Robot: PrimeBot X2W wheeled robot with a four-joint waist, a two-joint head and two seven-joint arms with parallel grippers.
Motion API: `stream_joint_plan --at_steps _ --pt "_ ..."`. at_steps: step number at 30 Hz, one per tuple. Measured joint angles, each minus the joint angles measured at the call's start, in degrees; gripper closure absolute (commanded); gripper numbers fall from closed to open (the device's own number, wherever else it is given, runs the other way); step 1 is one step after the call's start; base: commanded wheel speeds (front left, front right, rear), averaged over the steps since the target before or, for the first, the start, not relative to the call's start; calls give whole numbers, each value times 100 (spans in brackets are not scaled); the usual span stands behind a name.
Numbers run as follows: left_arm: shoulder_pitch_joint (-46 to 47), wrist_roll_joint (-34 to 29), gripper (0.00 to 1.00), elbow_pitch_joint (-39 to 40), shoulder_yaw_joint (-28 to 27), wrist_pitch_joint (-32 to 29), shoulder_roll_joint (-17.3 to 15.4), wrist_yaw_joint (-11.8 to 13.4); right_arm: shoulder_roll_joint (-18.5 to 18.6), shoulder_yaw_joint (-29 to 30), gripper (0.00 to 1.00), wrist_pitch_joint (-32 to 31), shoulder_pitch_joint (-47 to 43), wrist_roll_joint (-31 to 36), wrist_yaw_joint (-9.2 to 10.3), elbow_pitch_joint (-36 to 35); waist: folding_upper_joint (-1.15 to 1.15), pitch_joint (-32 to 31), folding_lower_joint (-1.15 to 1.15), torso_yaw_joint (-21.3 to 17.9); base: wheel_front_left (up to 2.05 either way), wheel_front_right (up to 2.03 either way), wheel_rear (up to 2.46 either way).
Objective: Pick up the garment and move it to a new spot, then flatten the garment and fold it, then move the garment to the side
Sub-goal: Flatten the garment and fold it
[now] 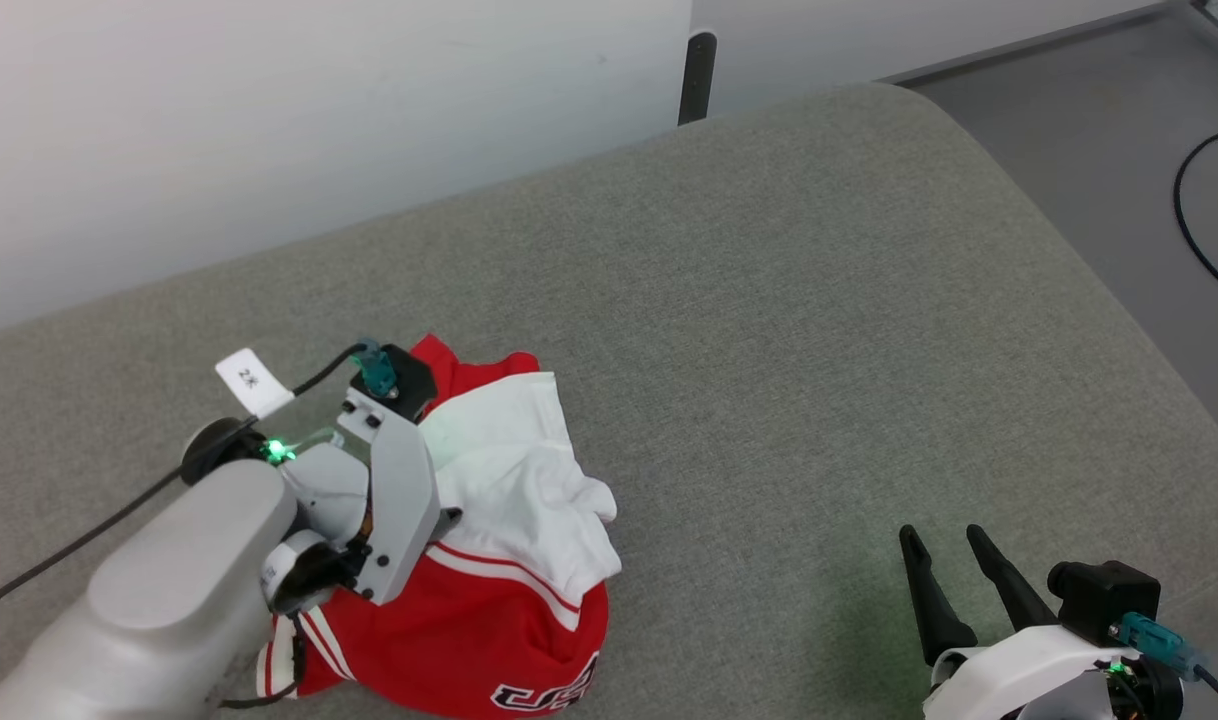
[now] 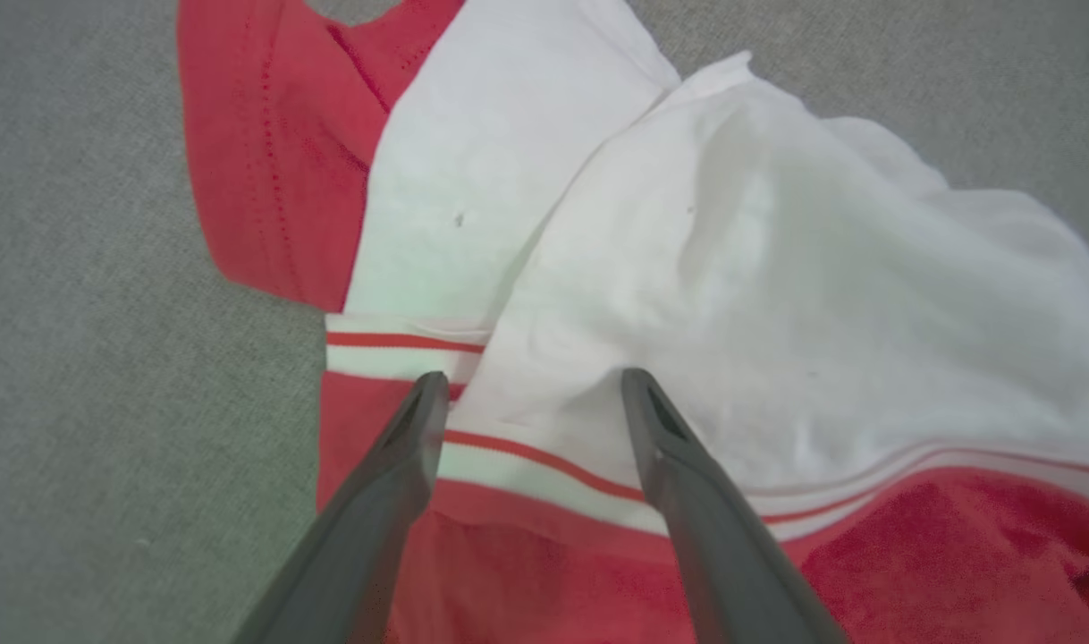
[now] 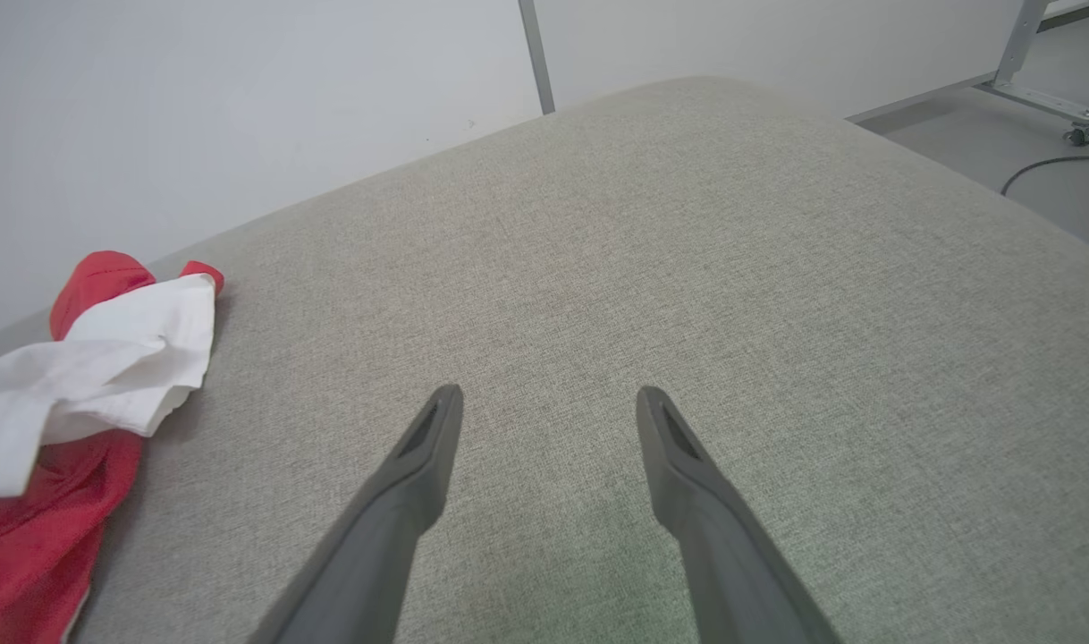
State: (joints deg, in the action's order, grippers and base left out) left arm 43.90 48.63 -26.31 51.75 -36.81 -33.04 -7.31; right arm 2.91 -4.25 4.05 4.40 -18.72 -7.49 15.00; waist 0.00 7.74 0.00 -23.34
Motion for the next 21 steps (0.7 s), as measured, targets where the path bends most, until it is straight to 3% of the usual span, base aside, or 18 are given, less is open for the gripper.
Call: stream_joint_plan --at_steps 8,9,10,11,13,14,15,21 --pt "68 112 0 -249 294 19 -5 -1 0 -23 0 32 62 -41 0 75 0 42 0 15 0 0 0" --pt "69 134 4 -258 319 19 2 -1 1 -23 0 33 66 -43 0 80 0 41 0 19 0 0 0" --pt "70 143 18 -260 348 21 7 -1 1 -24 0 34 73 -46 0 86 0 40 0 24 0 0 0" --pt "70 180 47 -270 379 15 10 -1 1 -24 0 51 82 -47 0 88 0 37 0 28 0 0 0" --pt "75 241 57 -280 424 0 15 -1 1 -21 0 51 86 -47 0 93 0 28 0 41 0 0 0" --pt "84 276 71 -286 438 -7 21 -1 1 -21 0 51 86 -47 0 97 0 25 0 47 0 0 0" --pt "101 320 100 -294 461 -46 25 -1 1 -21 0 51 86 -47 0 100 0 19 0 52 0 0 0" --pt "132 601 100 -344 510 -158 49 -1 1 -21 0 57 88 -57 0 114 0 -15 0 81 0 0 0"
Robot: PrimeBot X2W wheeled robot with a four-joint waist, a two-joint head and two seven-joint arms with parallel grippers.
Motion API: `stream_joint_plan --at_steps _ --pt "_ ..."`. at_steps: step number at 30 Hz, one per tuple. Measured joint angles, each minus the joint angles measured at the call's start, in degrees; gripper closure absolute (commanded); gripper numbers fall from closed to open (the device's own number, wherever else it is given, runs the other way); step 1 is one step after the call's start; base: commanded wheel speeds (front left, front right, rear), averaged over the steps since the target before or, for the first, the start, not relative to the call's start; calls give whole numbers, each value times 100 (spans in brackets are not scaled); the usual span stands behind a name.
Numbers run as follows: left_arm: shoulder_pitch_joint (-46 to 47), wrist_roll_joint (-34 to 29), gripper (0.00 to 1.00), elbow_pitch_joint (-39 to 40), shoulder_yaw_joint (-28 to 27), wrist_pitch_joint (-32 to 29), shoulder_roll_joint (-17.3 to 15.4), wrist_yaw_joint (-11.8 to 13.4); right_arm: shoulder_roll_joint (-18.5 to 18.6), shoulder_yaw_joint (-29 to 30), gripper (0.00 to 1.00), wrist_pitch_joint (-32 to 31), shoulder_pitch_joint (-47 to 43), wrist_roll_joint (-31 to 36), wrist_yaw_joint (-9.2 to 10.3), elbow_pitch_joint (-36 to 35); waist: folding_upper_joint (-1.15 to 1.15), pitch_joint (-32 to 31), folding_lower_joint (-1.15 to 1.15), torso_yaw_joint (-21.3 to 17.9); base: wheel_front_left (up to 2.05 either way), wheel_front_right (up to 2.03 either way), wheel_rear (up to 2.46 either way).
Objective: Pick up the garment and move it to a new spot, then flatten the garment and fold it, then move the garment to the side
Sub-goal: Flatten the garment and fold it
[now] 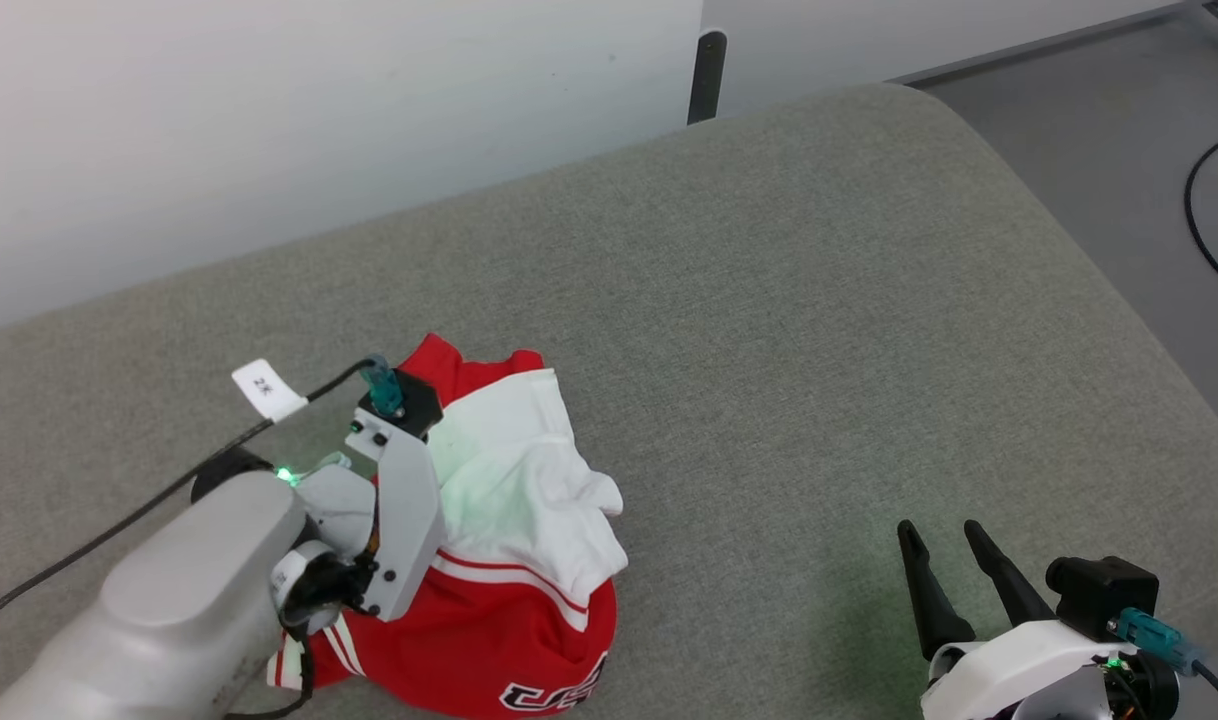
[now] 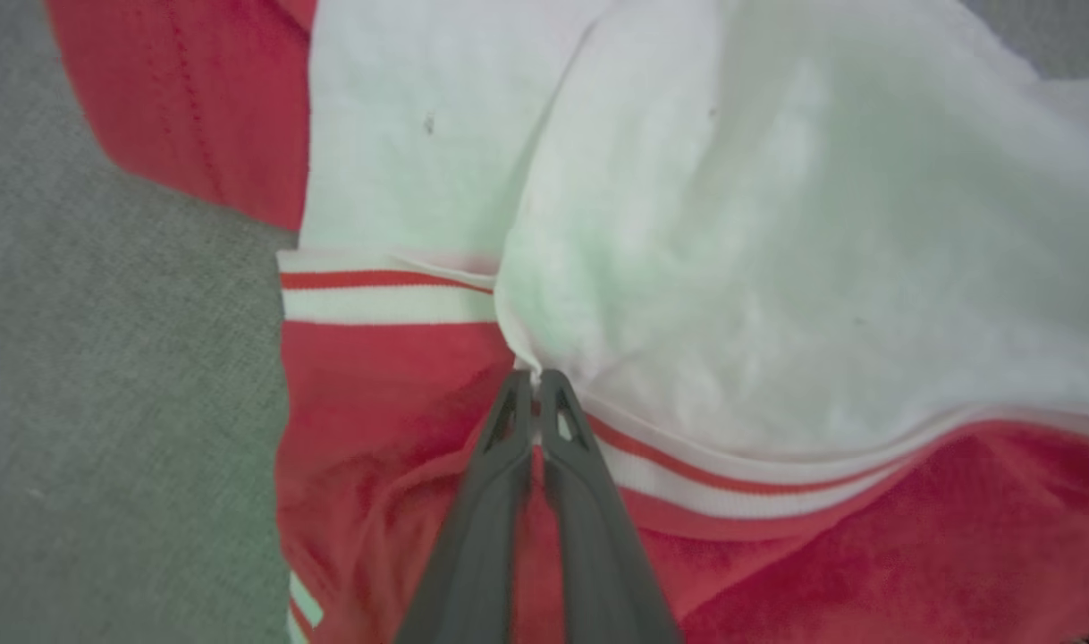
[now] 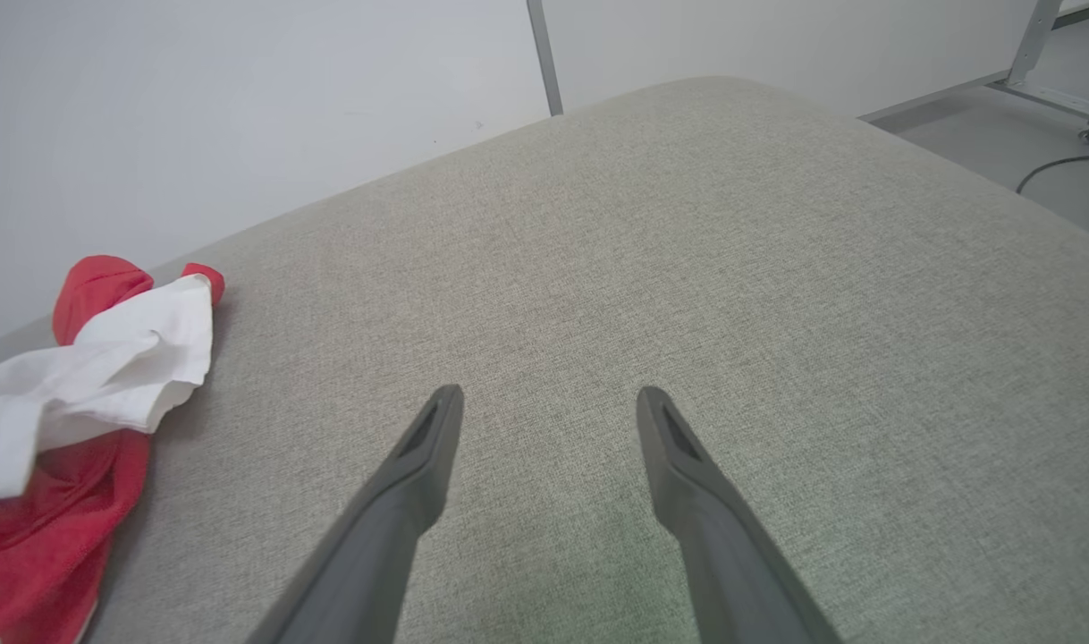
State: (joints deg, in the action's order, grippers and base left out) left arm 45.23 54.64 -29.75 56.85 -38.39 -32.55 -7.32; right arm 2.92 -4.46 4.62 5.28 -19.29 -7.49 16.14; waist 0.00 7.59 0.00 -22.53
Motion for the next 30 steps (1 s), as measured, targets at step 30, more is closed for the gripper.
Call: stream_joint_plan --at_steps 30 --pt "-606 788 100 2170 -336 -1135 -2326 1147 -1 393 0 -265 -241 216 0 -311 0 -449 0 1191 0 0 0"
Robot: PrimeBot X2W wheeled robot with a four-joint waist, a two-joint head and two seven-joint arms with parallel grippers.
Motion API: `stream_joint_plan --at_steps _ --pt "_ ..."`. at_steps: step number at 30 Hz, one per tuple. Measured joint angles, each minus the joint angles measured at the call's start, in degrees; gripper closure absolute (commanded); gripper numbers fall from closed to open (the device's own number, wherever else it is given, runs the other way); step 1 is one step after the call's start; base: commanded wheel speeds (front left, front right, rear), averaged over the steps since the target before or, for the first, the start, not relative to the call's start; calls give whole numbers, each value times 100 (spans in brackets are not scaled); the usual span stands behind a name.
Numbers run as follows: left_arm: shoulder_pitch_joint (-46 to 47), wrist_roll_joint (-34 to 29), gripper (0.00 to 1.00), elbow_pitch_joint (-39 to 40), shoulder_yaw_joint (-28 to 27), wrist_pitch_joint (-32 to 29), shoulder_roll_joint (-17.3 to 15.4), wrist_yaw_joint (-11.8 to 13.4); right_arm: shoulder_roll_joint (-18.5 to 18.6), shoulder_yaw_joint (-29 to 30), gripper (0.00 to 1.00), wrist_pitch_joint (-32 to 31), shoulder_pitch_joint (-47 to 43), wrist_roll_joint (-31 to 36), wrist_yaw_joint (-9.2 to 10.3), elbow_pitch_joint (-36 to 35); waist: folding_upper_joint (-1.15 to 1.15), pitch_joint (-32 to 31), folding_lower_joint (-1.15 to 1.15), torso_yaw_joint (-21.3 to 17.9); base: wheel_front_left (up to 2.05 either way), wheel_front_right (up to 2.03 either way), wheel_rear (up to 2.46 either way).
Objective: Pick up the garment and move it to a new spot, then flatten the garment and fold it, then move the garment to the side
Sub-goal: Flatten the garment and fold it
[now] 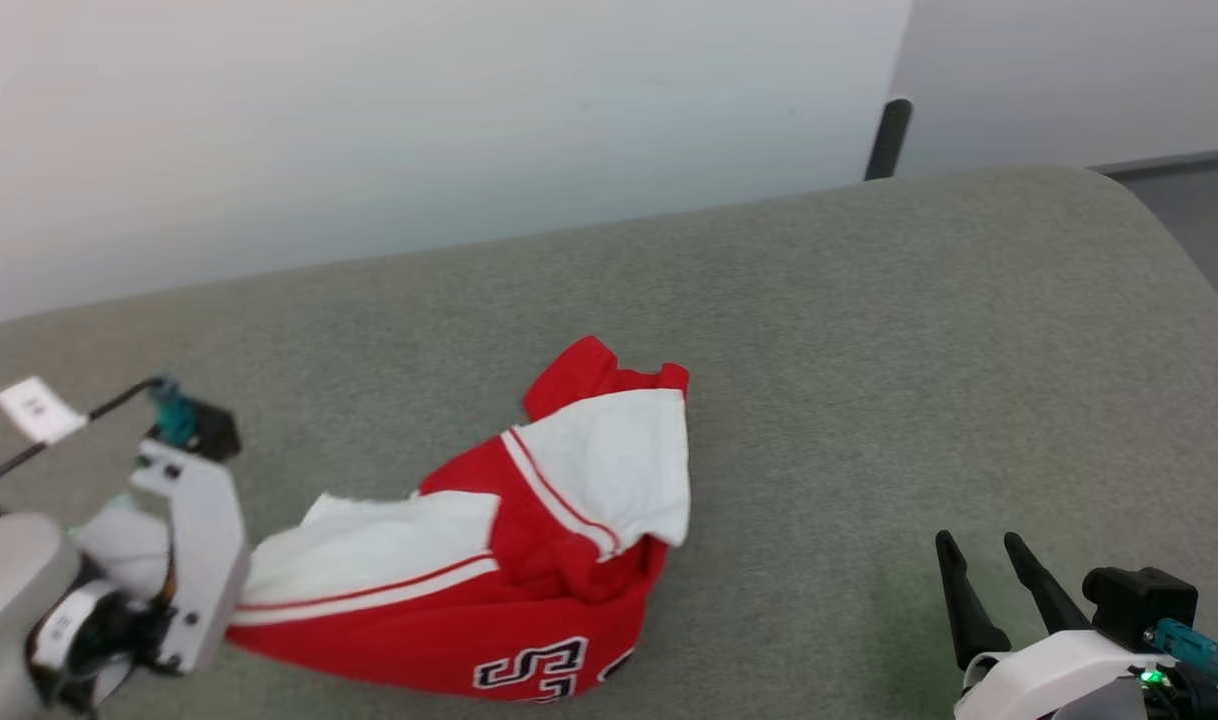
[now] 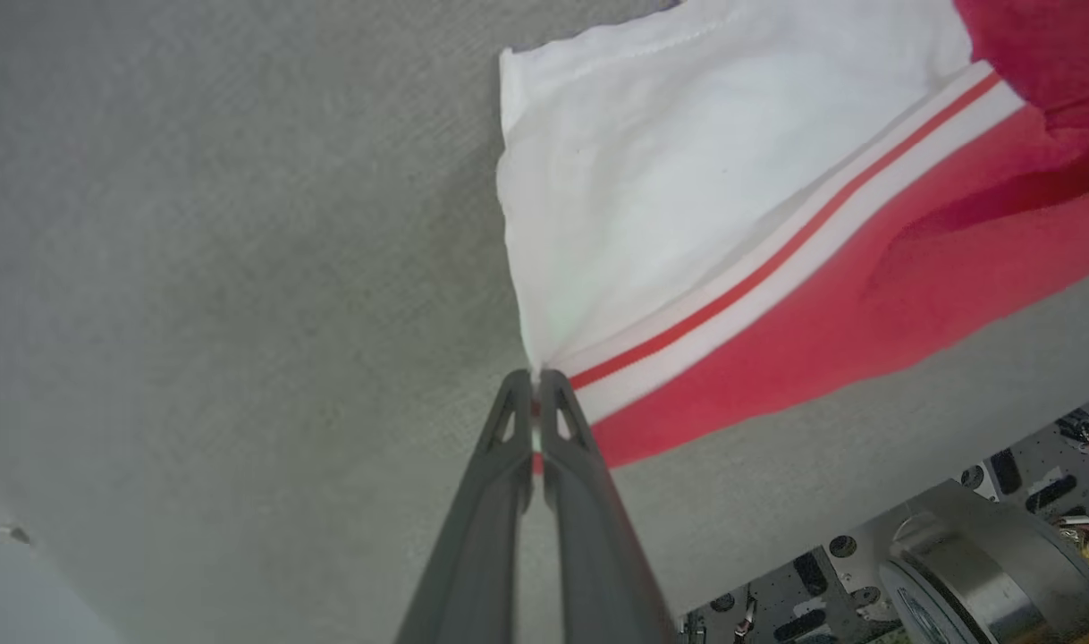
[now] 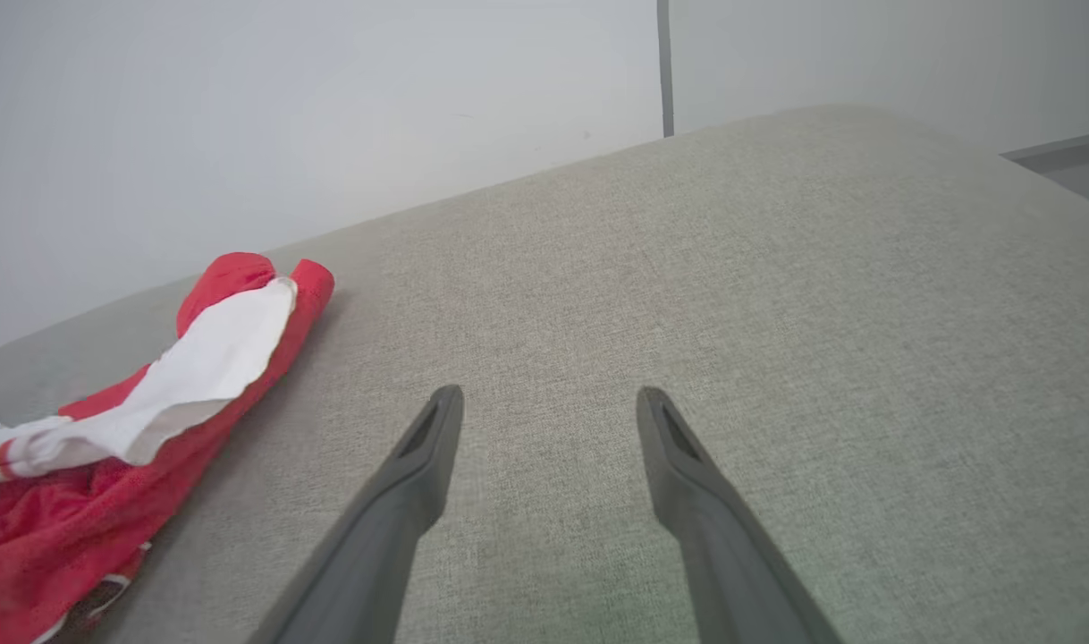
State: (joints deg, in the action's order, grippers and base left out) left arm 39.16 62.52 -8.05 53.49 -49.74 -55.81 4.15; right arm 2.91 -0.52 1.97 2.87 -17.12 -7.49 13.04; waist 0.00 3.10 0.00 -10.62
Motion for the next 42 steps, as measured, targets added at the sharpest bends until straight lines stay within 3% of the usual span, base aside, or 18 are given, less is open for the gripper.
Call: stream_joint_plan --at_steps 8,17,18,21,23,29,33,34,36,42 --pt "-630 182 100 -265 120 -122 -415 394 -1 9 0 -56 0 1 0 -57 0 -8 0 205 0 0 0" --pt "-1093 699 100 -517 10 199 -122 492 -1 -10 0 -100 -15 9 0 -63 0 -53 0 236 0 0 0" --pt "-1093 702 83 -508 4 222 -94 489 0 -10 0 -107 -25 9 0 -63 0 -70 0 237 0 0 0" --pt "-1059 688 9 -458 -44 289 -84 493 -1 -19 0 -149 -69 20 0 -81 0 -131 0 241 0 0 0" --pt "-982 660 0 -360 -49 248 -96 503 0 -22 0 -157 -121 26 0 -85 0 -174 0 241 0 0 0" --pt "-497 360 0 35 -287 664 -24 492 -1 -45 0 -193 -161 43 0 -160 0 -244 0 212 0 0 0" --pt "-154 -16 0 126 -383 1249 289 308 2 -55 0 -189 -159 53 0 -219 0 -200 0 147 0 0 0" --pt "-42 -227 0 104 -369 1458 348 165 2 -69 0 -168 -153 53 0 -234 0 -174 0 128 0 0 0" --pt "122 -370 0 -136 -423 1795 553 124 0 -127 0 -90 -126 63 0 -293 0 -114 0 81 0 0 0" --pt "313 -670 0 -1010 -342 2382 922 -334 2 -270 0 236 35 65 0 -480 0 133 0 -153 0 0 0"
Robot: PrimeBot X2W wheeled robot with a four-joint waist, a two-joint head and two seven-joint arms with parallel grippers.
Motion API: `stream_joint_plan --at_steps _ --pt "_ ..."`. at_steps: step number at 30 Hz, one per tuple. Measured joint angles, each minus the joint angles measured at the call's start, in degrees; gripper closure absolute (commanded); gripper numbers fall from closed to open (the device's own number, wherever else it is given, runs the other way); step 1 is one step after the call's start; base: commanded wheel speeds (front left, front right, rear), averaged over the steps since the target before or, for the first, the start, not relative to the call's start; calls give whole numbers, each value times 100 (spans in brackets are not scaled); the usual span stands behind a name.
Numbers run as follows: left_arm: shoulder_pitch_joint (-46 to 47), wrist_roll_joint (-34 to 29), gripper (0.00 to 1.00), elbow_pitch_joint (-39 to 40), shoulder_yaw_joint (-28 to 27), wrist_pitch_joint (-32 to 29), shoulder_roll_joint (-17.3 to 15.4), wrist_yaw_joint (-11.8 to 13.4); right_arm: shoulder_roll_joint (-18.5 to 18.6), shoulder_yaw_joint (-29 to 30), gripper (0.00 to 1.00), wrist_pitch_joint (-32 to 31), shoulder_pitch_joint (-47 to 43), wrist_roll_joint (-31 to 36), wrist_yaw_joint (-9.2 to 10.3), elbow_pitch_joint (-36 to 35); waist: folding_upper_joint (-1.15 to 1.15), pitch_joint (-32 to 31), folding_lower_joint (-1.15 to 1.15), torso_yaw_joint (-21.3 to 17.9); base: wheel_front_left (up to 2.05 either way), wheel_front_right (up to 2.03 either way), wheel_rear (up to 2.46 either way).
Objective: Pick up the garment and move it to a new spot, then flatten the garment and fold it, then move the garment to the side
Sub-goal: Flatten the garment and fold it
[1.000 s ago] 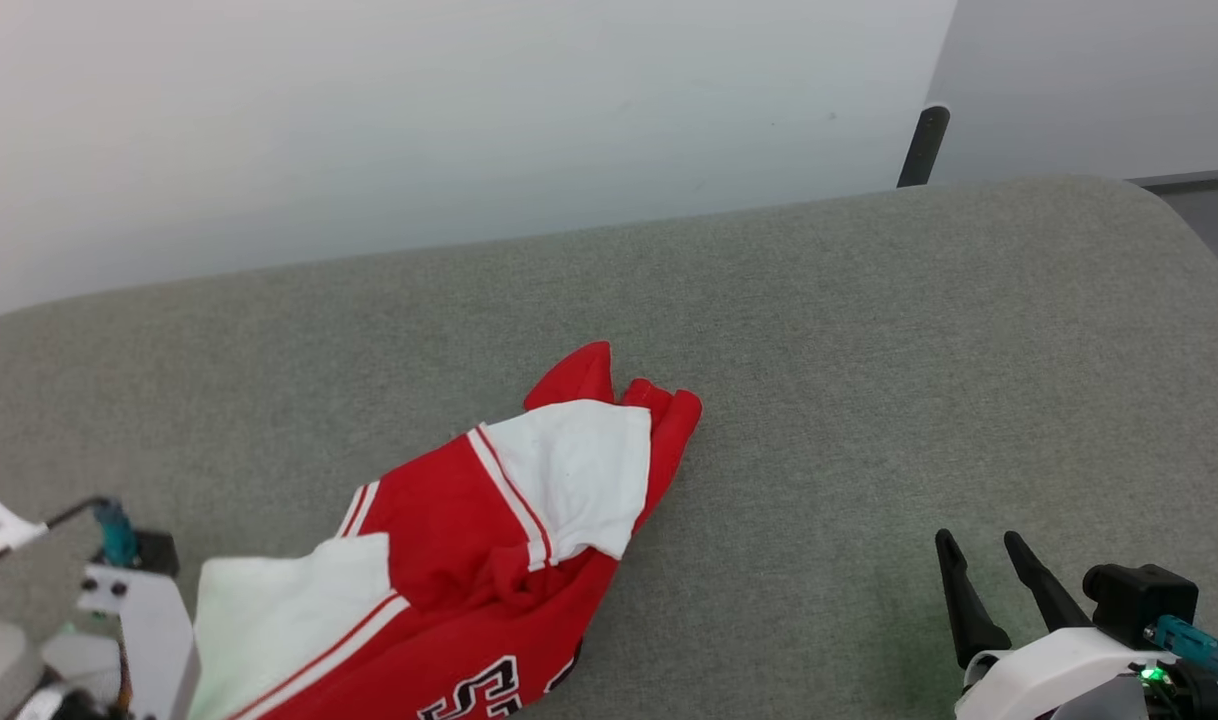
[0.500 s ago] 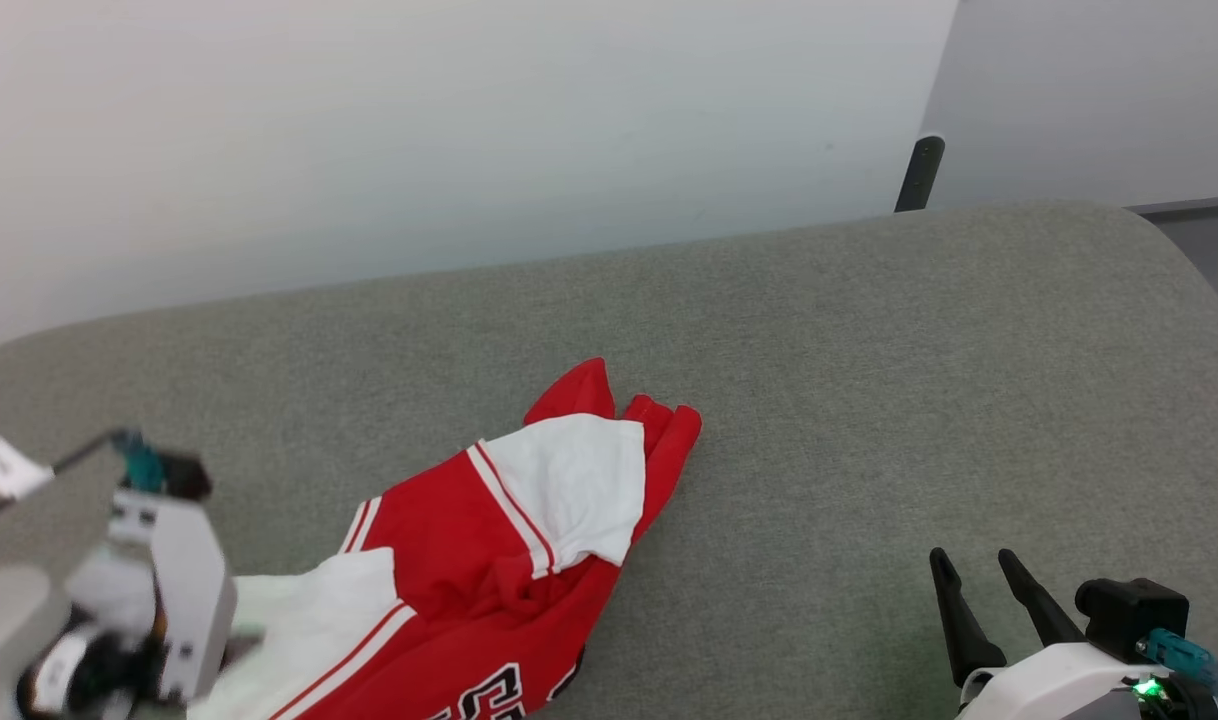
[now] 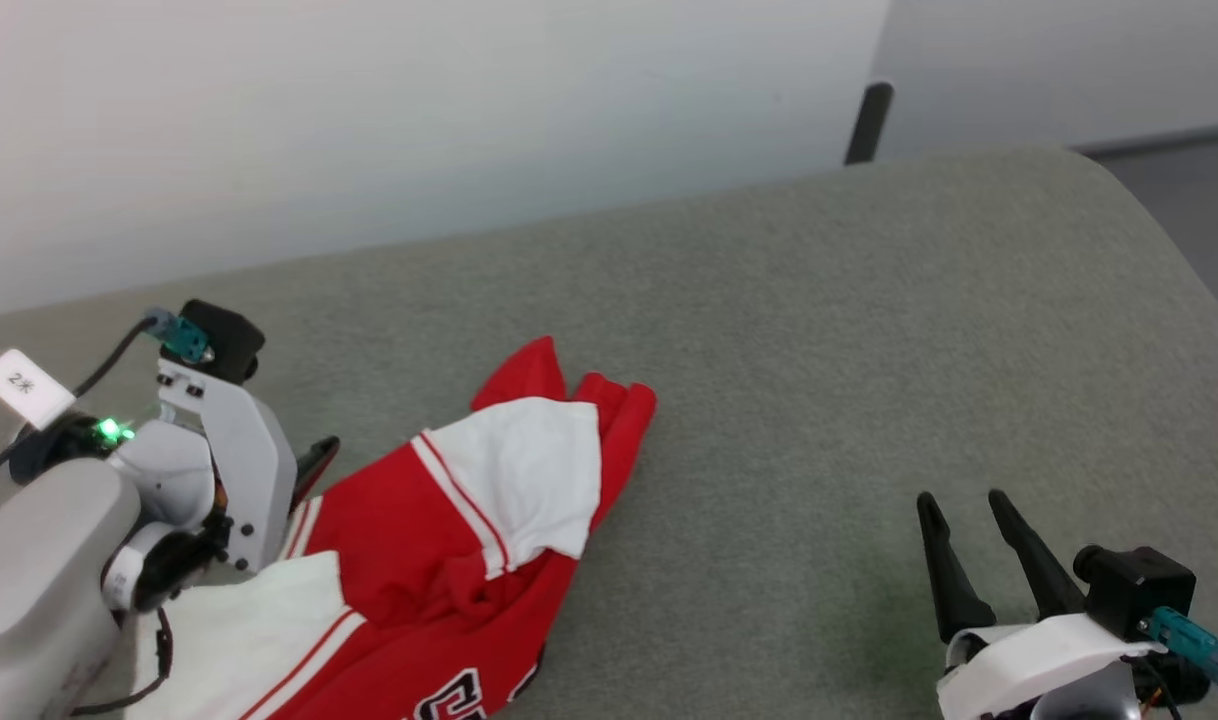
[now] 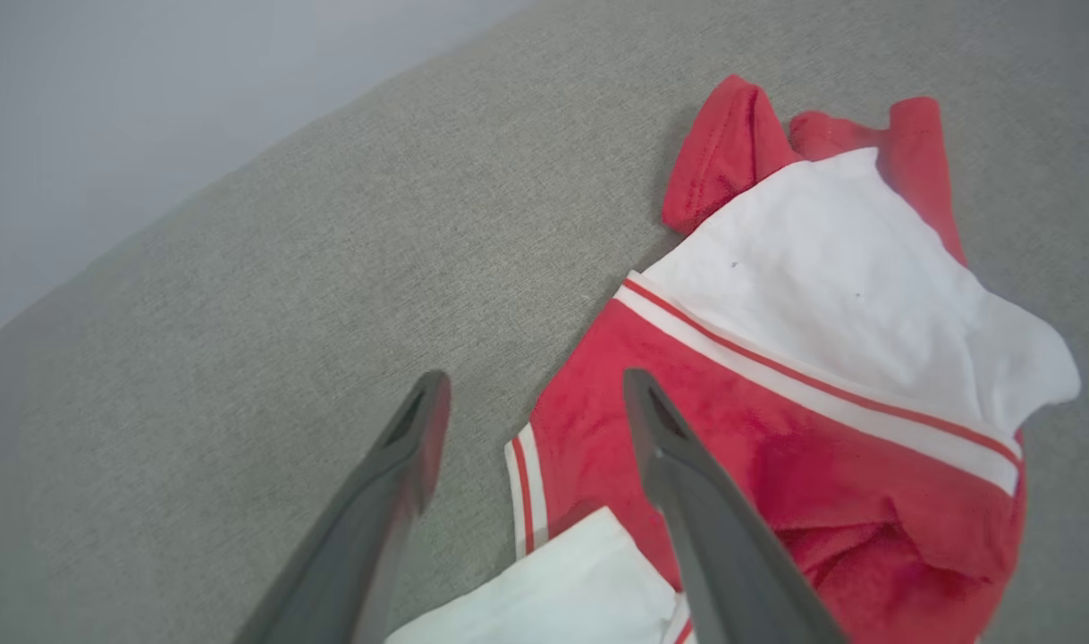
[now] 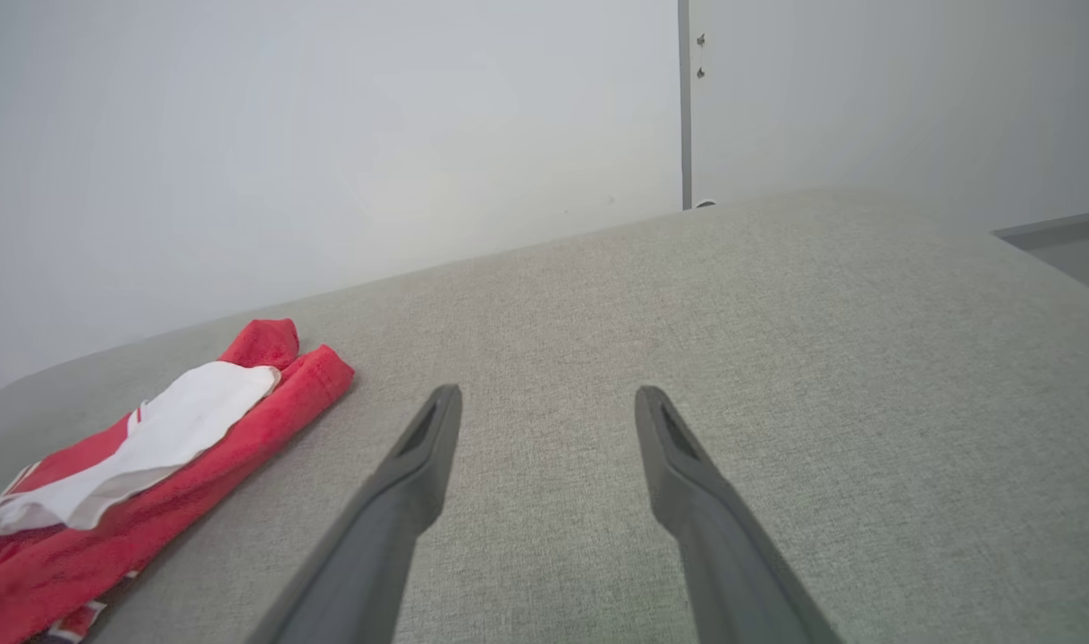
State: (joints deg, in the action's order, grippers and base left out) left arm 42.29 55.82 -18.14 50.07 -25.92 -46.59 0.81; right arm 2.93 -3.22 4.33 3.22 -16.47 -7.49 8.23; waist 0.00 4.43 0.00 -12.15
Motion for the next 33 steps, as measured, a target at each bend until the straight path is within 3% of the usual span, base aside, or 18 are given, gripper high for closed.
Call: stream_joint_plan --at_steps 11,20,21,22,23,29,33 --pt "232 -45 0 -1393 254 -245 229 -521 1 -297 0 475 105 27 0 -305 0 559 0 -538 0 0 0" --pt "485 202 0 -1827 347 -876 386 -664 -1 -294 0 476 193 -21 0 -299 0 862 0 -780 0 0 0" --pt "497 288 18 -1868 319 -942 422 -667 0 -287 0 477 205 -21 0 -297 0 878 0 -787 0 0 0" --pt "508 399 62 -1909 283 -1029 444 -669 0 -280 0 477 209 -24 0 -296 0 889 0 -789 0 0 0" --pt "528 497 98 -1927 269 -1125 472 -670 -1 -275 0 478 209 -25 0 -290 0 892 0 -786 0 0 0" --pt "516 981 100 -1876 167 -1707 602 -668 -1 -209 0 481 225 -26 0 -249 0 857 0 -735 0 0 0" --pt "491 961 100 -1744 209 -1741 608 -668 -1 -199 0 481 227 -37 0 -220 0 807 0 -704 0 0 0"
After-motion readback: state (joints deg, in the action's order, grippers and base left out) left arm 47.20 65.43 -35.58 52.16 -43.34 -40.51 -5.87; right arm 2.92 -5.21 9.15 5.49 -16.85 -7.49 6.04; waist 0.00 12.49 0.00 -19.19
